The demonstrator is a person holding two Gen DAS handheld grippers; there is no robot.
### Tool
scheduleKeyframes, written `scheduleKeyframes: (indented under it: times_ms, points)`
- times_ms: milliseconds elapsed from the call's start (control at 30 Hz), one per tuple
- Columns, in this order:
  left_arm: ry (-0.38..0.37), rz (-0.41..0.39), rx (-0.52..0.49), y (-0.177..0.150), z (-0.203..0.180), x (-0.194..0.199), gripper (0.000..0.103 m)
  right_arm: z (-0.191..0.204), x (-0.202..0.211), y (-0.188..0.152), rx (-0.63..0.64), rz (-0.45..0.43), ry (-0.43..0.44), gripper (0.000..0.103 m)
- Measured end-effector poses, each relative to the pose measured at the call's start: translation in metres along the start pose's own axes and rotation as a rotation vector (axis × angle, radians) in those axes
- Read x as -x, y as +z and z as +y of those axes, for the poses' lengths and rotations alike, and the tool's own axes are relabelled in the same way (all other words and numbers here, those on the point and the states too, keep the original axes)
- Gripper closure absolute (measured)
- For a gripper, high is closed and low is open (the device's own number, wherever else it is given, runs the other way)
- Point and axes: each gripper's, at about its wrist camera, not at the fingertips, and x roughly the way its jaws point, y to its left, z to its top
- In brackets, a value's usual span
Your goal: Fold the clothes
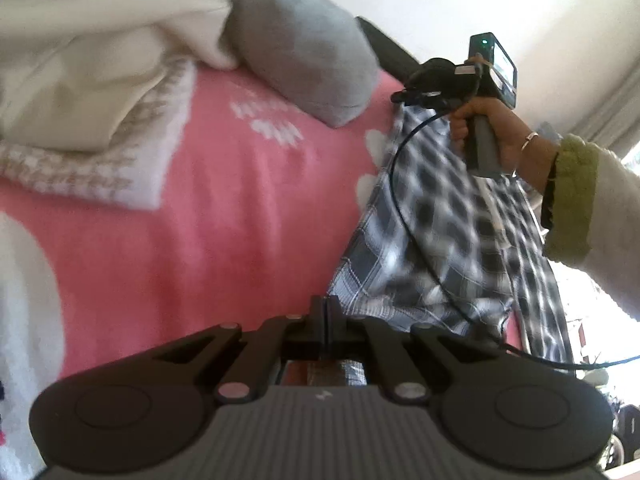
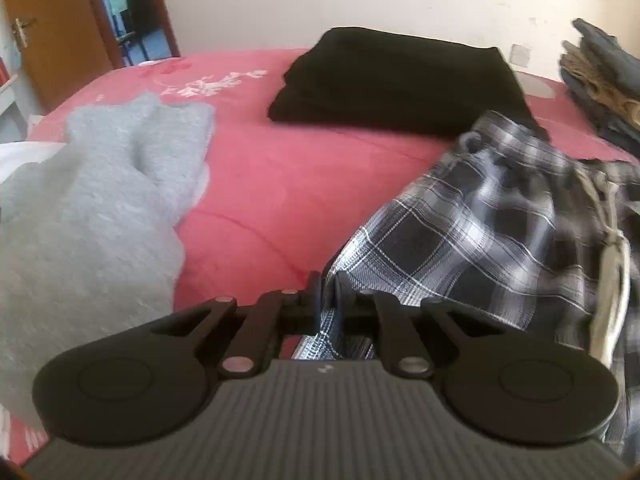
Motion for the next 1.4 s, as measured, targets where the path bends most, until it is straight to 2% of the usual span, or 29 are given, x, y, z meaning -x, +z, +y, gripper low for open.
scheduleKeyframes:
  times_ms: [100,167,233,300,433,500,567,633,667,733,800,967,1100,1233,1333,1400]
  points:
    - [0.005,0.039,0.053,0.001,0.009,-0.006,0.101,0.003,-0.015,-0.003,-0.021,0.020,-0.003,0.092]
    - [0.001,0.047,0.073,0.002,0.014,-0.007,0.101,0.001,-0.016,-0.005,-0.051,0.000,0.002,0.089]
    - [-0.007,0.048,0.085,0.003,0.018,-0.009,0.101,-0.008,-0.004,-0.004,-0.084,-0.004,0.041,0.074]
    - [-0.016,0.054,0.103,0.002,0.022,-0.009,0.101,-0.025,0.025,-0.006,-0.098,-0.022,0.069,0.071]
    - [-0.033,0.068,0.149,0.003,0.028,-0.008,0.094,-0.060,0.084,-0.011,-0.125,-0.058,0.124,0.071]
    - [-0.043,0.079,0.165,0.006,0.028,-0.009,0.087,-0.076,0.120,-0.020,-0.134,-0.067,0.138,0.071]
    - [-0.041,0.075,0.148,0.008,0.024,-0.006,0.071,-0.090,0.161,-0.034,-0.140,-0.075,0.149,0.071]
    - [-0.025,0.053,0.129,0.009,0.018,0.000,0.059,-0.103,0.207,-0.058,-0.156,-0.092,0.173,0.071]
    - [-0.004,0.037,0.113,0.009,0.014,0.005,0.048,-0.108,0.231,-0.073,-0.167,-0.105,0.189,0.071]
    - [0.059,-0.012,0.067,0.010,0.004,0.018,0.040,-0.117,0.277,-0.104,-0.191,-0.123,0.217,0.069]
    - [0.113,-0.069,0.015,0.010,-0.005,0.031,0.039,-0.119,0.318,-0.139,-0.203,-0.130,0.233,0.067]
    - [0.130,-0.101,-0.013,0.001,-0.020,0.066,0.036,-0.093,0.385,-0.237,-0.185,-0.089,0.274,0.063]
    - [0.170,-0.016,-0.082,-0.023,-0.031,0.079,0.036,-0.051,0.398,-0.319,-0.184,0.012,0.285,0.063]
    - [0.196,0.141,-0.144,-0.056,-0.035,0.079,0.036,-0.014,0.396,-0.388,-0.202,0.091,0.212,0.063]
    - [0.212,0.216,-0.204,-0.076,-0.038,0.076,0.037,-0.001,0.393,-0.424,-0.269,0.106,0.152,0.064]
    - [0.221,0.220,-0.246,-0.086,-0.041,0.079,0.037,0.000,0.393,-0.441,-0.333,0.089,0.129,0.066]
